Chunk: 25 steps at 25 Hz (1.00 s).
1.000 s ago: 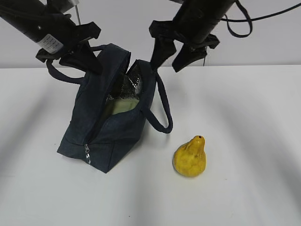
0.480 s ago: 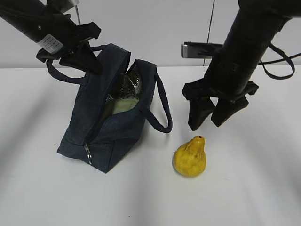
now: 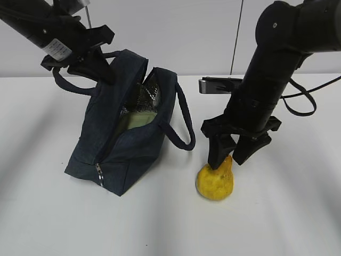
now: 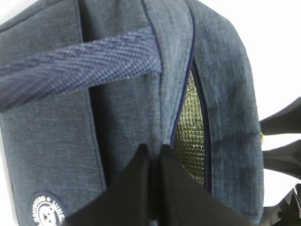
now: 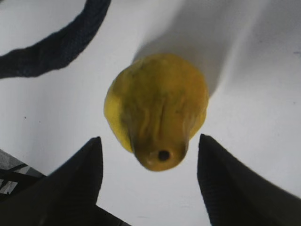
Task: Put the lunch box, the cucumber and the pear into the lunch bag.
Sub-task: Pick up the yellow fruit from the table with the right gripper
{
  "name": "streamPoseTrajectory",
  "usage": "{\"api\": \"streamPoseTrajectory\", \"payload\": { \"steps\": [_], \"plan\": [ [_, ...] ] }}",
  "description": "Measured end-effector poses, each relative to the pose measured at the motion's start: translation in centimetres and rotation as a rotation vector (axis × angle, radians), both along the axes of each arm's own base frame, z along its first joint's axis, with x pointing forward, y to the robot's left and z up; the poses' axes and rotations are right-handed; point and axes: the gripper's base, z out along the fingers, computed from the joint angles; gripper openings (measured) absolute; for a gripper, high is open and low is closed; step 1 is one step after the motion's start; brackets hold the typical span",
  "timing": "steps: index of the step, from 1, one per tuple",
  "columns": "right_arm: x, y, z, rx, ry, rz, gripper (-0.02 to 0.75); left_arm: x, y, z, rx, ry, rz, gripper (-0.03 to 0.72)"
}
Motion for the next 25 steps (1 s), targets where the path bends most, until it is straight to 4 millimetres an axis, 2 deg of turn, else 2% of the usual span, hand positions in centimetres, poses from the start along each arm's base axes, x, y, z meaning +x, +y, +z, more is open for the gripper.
{"api": "streamPoseTrajectory", "payload": {
  "steps": [15, 22, 25],
  "plan": [
    [0.9, 0.4, -2.6, 0.006, 0.009, -0.015, 0.465, 0.0, 0.0, 0.0, 0.0, -0.001, 0.0, 0.005],
    [0.9, 0.4, -2.6, 0.006, 0.012, -0.006, 0.329, 0.0, 0.0, 0.0, 0.001, -0.003, -0.003, 0.005],
    [0.9, 0.5, -2.3, 0.004, 0.024, 0.003, 0.312, 0.0, 0.0, 0.0, 0.001, -0.004, -0.003, 0.005]
  ]
}}
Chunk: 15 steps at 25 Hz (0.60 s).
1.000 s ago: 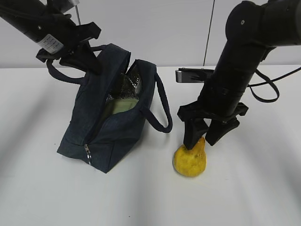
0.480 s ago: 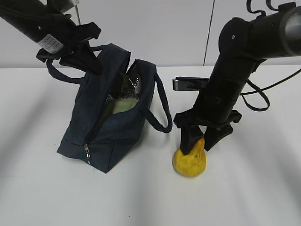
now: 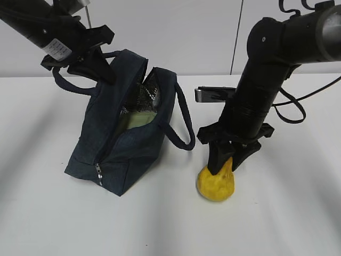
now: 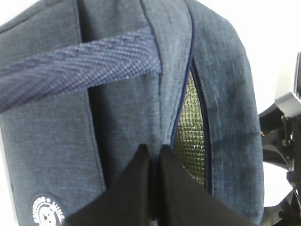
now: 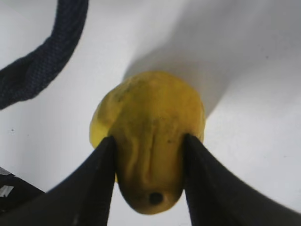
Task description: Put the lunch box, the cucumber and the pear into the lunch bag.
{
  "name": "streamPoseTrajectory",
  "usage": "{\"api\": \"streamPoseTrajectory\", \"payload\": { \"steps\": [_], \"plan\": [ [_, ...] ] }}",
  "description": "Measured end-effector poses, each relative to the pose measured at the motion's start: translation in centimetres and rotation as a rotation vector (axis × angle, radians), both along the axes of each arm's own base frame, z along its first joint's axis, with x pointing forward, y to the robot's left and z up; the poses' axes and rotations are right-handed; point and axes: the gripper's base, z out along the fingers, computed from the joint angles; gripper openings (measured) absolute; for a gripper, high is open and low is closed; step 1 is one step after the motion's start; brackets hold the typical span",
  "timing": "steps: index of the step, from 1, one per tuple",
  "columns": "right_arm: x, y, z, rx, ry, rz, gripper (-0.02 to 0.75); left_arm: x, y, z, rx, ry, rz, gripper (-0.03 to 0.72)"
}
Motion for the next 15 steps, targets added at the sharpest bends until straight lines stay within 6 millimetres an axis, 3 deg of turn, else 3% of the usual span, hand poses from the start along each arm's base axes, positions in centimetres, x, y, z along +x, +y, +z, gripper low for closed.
{"api": "streamPoseTrajectory", "payload": {
  "steps": [5, 9, 15],
  "plan": [
    [1.4, -0.1, 2.4, -0.044, -0.066, 0.048, 0.309, 0.0, 0.0, 0.0, 0.001, 0.0, 0.0, 0.005],
    [3.0, 0.1, 5.6, -0.04, -0.188, 0.045, 0.309, 0.0, 0.1, -0.1, 0.012, -0.003, -0.002, 0.005],
    [4.0, 0.5, 12.9, 0.032, -0.401, 0.026, 0.309, 0.0, 0.1, -0.1, 0.015, -0.003, -0.003, 0.005]
  ]
}}
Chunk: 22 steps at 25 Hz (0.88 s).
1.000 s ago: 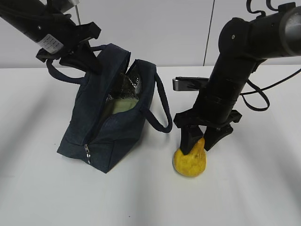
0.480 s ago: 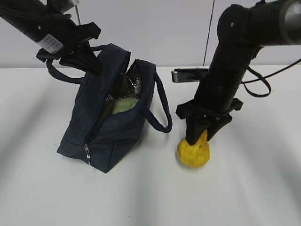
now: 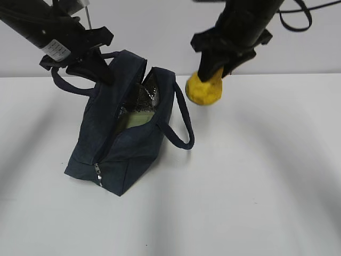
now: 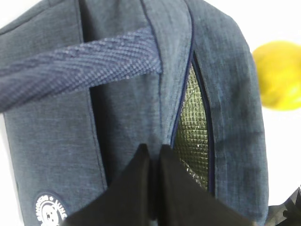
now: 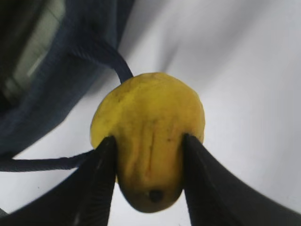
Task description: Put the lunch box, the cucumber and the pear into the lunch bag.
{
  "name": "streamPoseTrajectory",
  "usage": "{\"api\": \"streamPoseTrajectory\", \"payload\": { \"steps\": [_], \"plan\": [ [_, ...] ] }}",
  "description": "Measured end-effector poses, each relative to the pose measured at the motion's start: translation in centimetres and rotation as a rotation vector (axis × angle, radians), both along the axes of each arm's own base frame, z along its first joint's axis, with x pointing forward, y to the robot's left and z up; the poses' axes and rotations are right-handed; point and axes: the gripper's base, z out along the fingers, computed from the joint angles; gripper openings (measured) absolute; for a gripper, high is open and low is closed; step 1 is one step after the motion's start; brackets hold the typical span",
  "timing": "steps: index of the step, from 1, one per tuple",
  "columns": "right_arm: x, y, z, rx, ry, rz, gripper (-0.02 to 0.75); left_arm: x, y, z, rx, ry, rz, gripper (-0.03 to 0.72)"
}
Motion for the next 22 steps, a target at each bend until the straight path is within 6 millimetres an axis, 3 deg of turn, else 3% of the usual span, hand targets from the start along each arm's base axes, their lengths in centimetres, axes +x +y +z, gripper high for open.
{"api": "streamPoseTrajectory", "payload": {
  "steps": [4, 8, 11, 18, 22],
  "plan": [
    [-0.1, 0.6, 4.4, 0.116, -0.1, 0.006, 0.309, 0.0, 0.0, 0.0, 0.001, 0.0, 0.0, 0.005],
    [-0.7, 2.0, 5.3, 0.274, -0.072, 0.08, 0.309, 0.0, 0.0, 0.0, 0.002, -0.001, 0.0, 0.005],
    [-0.3, 3.0, 4.2, 0.343, -0.024, 0.115, 0.309, 0.0, 0.0, 0.0, 0.003, -0.001, -0.001, 0.005],
    [1.8, 5.0, -1.4, 0.388, 0.116, 0.131, 0.313, 0.0, 0.0, 0.0, 0.003, 0.001, -0.002, 0.005],
    [2.0, 5.8, -2.9, 0.387, 0.146, 0.143, 0.387, 0.0, 0.0, 0.0, 0.006, 0.001, -0.002, 0.005]
  ]
}}
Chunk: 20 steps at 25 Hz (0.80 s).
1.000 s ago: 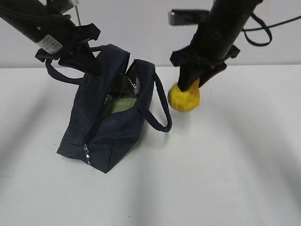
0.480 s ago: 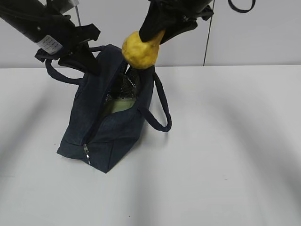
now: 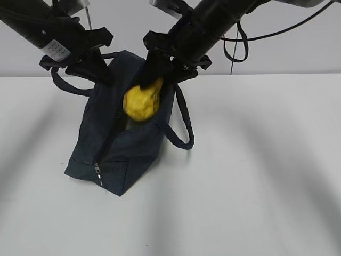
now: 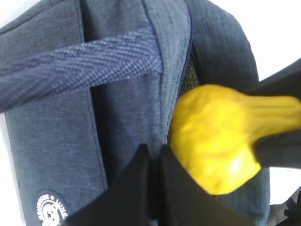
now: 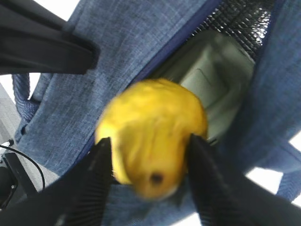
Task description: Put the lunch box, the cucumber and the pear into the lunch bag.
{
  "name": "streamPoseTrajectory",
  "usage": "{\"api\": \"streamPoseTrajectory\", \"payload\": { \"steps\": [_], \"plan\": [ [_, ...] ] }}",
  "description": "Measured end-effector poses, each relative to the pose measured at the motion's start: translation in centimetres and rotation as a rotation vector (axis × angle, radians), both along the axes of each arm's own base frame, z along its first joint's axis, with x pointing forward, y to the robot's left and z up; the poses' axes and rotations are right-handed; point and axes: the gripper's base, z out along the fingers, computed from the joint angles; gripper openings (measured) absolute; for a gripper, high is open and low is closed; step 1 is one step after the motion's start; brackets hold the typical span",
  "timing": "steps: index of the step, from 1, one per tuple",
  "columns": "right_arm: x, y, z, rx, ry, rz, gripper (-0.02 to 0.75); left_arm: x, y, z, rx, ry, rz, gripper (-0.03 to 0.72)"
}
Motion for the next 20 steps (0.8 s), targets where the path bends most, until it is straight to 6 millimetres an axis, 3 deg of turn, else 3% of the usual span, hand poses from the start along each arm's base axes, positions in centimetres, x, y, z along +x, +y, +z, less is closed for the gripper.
{"api": "streamPoseTrajectory", "payload": {
  "steps": [4, 6, 13, 20],
  "plan": [
    [0.0, 0.1, 0.1, 0.012, -0.002, 0.006, 0.561, 0.0, 0.0, 0.0, 0.0, 0.001, -0.001, 0.005],
    [0.0, 0.1, 0.2, 0.013, -0.004, 0.006, 0.593, 0.0, 0.0, 0.0, 0.001, 0.002, -0.002, 0.005],
    [0.9, -1.0, 1.9, -0.12, -0.083, -0.102, 0.561, 0.0, 0.0, 0.0, 0.002, 0.004, -0.003, 0.005],
    [1.2, -1.7, 1.5, -0.172, -0.01, -0.25, 0.54, 0.0, 0.0, 0.0, 0.003, 0.003, -0.003, 0.005]
  ]
}}
